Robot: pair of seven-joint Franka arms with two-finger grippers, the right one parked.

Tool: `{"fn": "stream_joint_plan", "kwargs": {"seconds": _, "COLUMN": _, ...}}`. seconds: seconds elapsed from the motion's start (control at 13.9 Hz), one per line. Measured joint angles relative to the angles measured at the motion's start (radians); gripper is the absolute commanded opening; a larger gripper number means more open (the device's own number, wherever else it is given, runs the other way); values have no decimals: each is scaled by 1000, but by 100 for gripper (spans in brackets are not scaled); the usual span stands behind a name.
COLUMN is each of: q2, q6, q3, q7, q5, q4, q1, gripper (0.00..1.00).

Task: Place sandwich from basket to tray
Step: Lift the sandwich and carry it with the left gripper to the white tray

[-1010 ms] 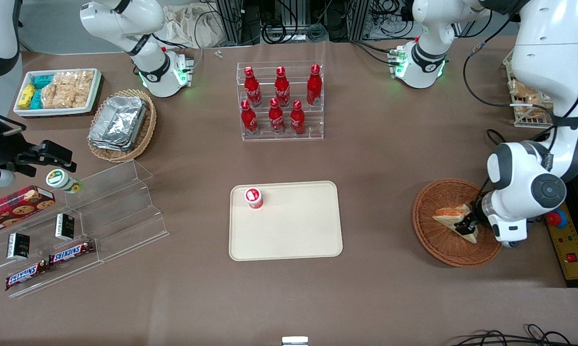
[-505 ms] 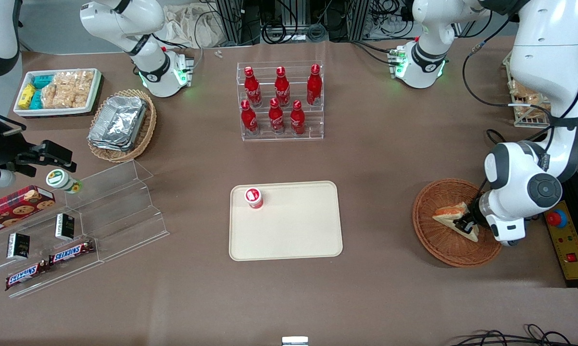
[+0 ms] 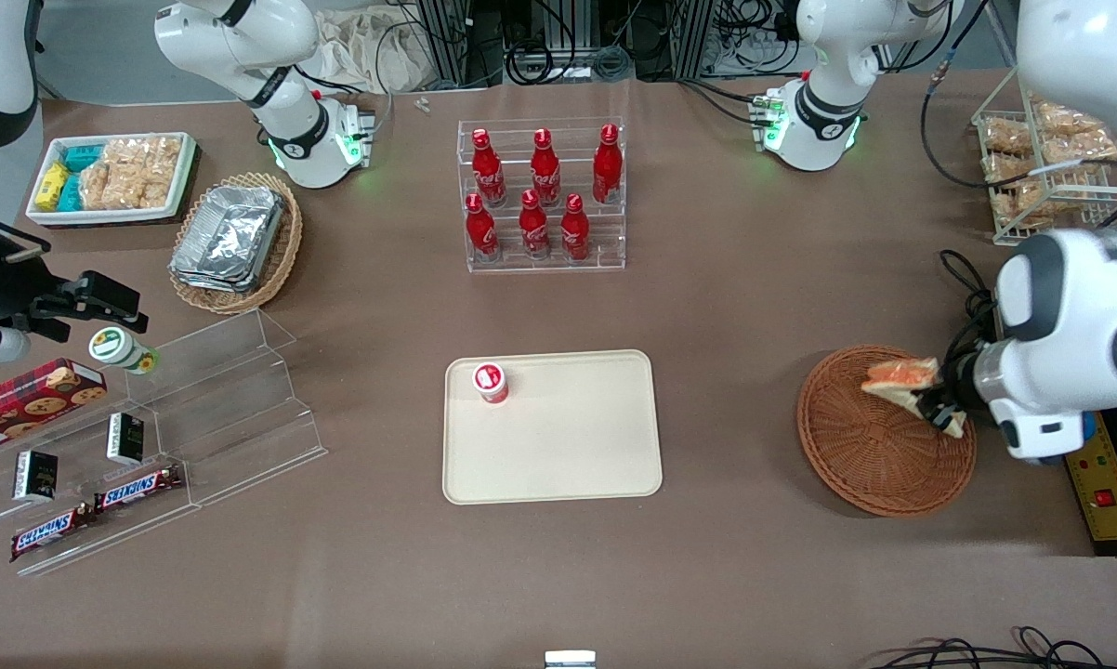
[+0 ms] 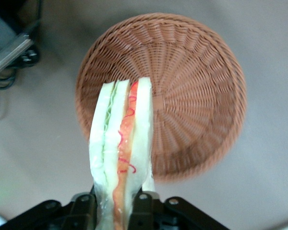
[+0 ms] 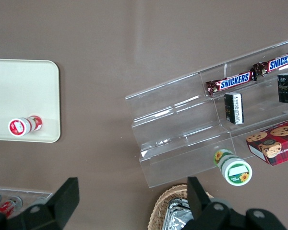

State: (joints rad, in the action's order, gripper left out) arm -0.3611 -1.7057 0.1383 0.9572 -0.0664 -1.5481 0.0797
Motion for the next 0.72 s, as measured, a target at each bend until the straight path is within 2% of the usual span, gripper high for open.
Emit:
{"fn": "stream_joint_plan", "kwargs": {"seconds": 0.14, "q2": 14, "q6": 107, "q3": 63, "q7": -6, "q5": 0, "q4": 84, "q1": -4, "gripper": 0}}
{"fn": "stream_joint_plan", "kwargs": {"seconds": 0.36, "q2": 4, "q6": 119, "q3": 146, "q7": -16, "q5": 0, "q4": 99, "q1": -17, "gripper": 0}}
{"fn": "stream_joint_plan", "kwargs": {"seconds": 0.58, "q2": -13, "q6": 119, "q3": 181, "q7": -98, "q5": -1, "q4": 101, "q1": -54, "gripper": 0}}
{"fn": "stream_joint_plan", "kwargs": {"seconds": 0.72, "q2": -29, "q6": 119, "q3": 188, "q7": -110, "q5": -4, "q4": 102, "q1": -117, "gripper": 0}}
